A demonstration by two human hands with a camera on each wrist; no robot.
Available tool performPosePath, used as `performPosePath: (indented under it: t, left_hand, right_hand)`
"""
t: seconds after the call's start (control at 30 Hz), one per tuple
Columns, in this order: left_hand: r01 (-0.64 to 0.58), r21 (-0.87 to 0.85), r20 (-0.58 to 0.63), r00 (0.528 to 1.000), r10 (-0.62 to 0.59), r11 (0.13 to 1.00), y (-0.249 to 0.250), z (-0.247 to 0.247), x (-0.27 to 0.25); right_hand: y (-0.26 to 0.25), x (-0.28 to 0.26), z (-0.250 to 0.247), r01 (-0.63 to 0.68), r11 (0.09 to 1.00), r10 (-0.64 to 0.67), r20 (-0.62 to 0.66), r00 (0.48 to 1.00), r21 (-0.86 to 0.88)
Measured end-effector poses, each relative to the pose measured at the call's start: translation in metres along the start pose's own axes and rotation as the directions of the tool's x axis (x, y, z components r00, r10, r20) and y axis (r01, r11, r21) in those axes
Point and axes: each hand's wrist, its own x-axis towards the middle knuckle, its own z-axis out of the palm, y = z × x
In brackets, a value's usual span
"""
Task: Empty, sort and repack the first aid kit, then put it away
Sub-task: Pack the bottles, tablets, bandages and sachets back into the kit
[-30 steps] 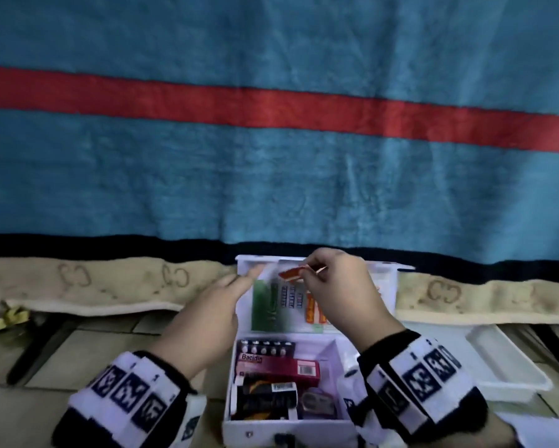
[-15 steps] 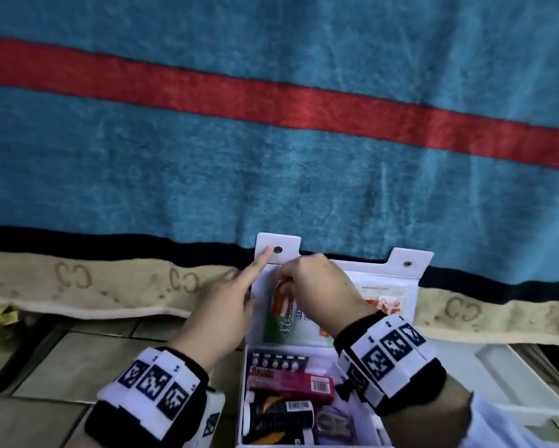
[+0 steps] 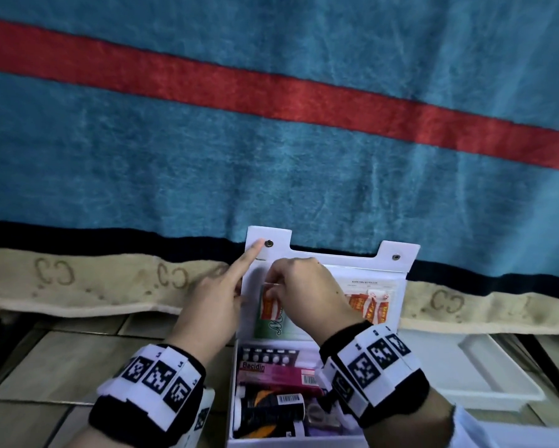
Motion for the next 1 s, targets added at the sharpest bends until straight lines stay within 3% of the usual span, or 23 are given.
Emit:
performPosePath:
  t: [0.2, 0.33, 0.63, 0.73, 0.8, 0.87, 0.93, 1.0]
  left_hand:
    - [0.015, 0.009, 0.003, 1.000, -0.015, 1.000, 0.004, -0.001, -0.002]
    - [0.023, 0.010, 0.000, 1.000, -0.023, 1.000, 0.007, -0.003, -0.003]
    - [0.059, 0.011, 0.026, 0.998, -0.059, 0.998, 0.014, -0.007, -0.005]
    - [0.076, 0.058, 0.078, 0.994, -0.080, 0.995, 0.017, -0.011, -0.006]
    - [0.098, 0.205, 0.088, 0.989, -0.118, 0.974, 0.024, -0.013, -0.011]
    - [0.100, 0.325, 0.013, 0.994, -0.110, 0.941, 0.037, -0.012, -0.018]
    - [0.098, 0.346, -0.048, 0.995, -0.087, 0.933, 0.055, -0.011, -0.025]
    - [0.060, 0.365, -0.043, 0.998, -0.047, 0.929, 0.075, -0.007, -0.031]
  right_hand:
    - [-0.005, -0.003, 0.005, 0.068, 0.980, -0.071, -0.012, 0.997, -0.188]
    - [-0.004, -0.004, 0.007, 0.043, 0.987, -0.056, -0.086, 0.995, -0.152]
    - [-0.003, -0.004, 0.009, 0.034, 0.971, -0.050, -0.063, 0.997, -0.236]
    - [0.004, -0.013, -0.008, 0.048, 0.987, -0.067, -0.124, 0.990, -0.150]
    - [0.019, -0.029, -0.030, -0.005, 0.999, -0.005, -0.179, 0.984, -0.054]
    - [0.041, -0.053, -0.051, -0.066, 0.998, 0.070, -0.270, 0.960, 0.023]
    - [0.069, -0.082, -0.067, -0.127, 0.987, 0.152, -0.334, 0.930, 0.096]
    - [0.099, -0.115, -0.079, -0.220, 0.965, 0.256, -0.321, 0.912, 0.144]
